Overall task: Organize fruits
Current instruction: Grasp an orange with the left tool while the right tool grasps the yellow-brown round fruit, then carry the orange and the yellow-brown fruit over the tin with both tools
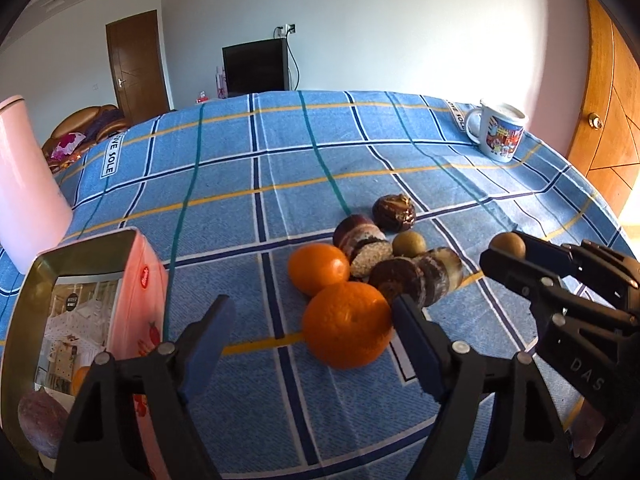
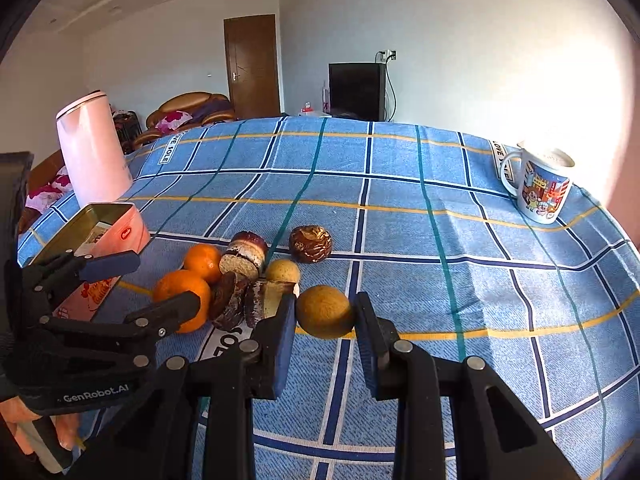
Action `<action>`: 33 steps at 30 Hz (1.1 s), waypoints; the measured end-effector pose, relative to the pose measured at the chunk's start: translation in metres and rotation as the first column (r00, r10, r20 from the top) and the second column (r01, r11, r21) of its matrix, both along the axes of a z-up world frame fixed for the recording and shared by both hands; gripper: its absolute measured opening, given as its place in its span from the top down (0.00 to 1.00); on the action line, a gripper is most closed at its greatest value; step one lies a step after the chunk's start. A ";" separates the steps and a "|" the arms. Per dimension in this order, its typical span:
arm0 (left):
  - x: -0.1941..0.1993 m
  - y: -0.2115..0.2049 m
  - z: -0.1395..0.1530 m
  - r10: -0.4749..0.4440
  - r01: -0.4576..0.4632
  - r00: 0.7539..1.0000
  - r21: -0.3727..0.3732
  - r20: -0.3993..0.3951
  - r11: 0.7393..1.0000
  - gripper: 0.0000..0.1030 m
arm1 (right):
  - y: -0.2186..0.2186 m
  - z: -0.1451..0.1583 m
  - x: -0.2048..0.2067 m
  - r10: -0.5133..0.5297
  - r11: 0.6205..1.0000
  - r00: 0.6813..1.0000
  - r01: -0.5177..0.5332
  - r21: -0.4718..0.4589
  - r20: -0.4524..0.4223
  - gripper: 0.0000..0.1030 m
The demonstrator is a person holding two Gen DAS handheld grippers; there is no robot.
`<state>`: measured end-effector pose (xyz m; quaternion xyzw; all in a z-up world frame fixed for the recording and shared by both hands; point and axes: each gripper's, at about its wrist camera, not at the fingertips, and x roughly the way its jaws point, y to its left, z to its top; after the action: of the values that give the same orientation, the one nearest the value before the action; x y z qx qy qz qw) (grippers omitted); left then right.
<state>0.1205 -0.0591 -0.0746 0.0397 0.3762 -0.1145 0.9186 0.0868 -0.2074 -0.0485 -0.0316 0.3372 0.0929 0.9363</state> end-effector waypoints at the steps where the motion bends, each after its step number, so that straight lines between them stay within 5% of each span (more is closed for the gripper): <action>1: 0.001 -0.002 -0.001 -0.005 0.005 1.000 0.003 -0.009 1.000 0.21 | 0.001 0.000 0.000 0.000 1.000 1.000 0.000 -0.006 0.002 0.70; 6: 0.006 -0.003 -0.007 -0.028 0.026 0.998 -0.041 -0.062 0.999 0.30 | 0.004 -0.002 0.001 0.023 1.000 1.000 -0.024 -0.007 -0.010 0.70; 9: 0.003 -0.007 -0.005 -0.061 0.059 0.997 -0.051 -0.051 0.997 0.52 | 0.005 -0.002 0.001 0.030 1.000 0.999 -0.030 -0.009 -0.014 0.70; 33: -0.019 0.009 0.017 0.072 -0.066 0.987 -0.047 0.146 0.997 0.52 | 0.006 0.014 -0.025 0.082 0.996 0.986 -0.086 0.016 0.143 0.70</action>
<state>0.1011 -0.0500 -0.0576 0.0159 0.3059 -0.0872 0.9479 0.0622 -0.2011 -0.0342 -0.0420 0.2669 0.1335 0.9535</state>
